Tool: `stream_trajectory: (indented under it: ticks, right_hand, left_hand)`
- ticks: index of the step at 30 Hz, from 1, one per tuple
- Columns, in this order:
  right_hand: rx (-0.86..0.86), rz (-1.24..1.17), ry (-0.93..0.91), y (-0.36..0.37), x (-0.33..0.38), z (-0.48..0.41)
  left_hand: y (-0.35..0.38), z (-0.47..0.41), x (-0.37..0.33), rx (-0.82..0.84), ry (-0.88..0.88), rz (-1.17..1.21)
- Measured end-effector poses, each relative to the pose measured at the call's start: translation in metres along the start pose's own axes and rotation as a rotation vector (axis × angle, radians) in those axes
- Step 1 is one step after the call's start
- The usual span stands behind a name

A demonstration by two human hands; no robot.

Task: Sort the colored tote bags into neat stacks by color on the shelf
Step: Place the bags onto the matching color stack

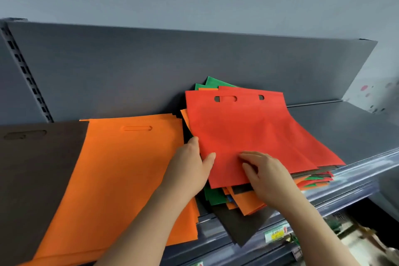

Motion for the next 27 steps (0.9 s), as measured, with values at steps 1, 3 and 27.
stream_trajectory:
  ticks: [1,3,27]
  right_hand:
    - [0.027,-0.048,-0.022,0.0,0.0,0.0]
    - [-0.007,-0.112,-0.004,-0.011,-0.014,-0.005]
    - [-0.048,0.032,0.076,-0.023,-0.054,-0.012]
  left_hand:
    - [0.0,-0.001,0.002,-0.018,-0.029,0.008]
    - [-0.004,-0.001,0.005,-0.068,-0.065,0.036]
    - [-0.014,0.012,0.032,-0.188,-0.257,0.224]
Point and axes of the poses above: each hand's wrist, its own z-axis away from the middle knuckle, its own y-axis out of the palm, x = y × z, the point moved 10 cm from there along -z, towards the middle knuckle, and after that the axes turned 11 degrees about y, right-handed, at the moved point
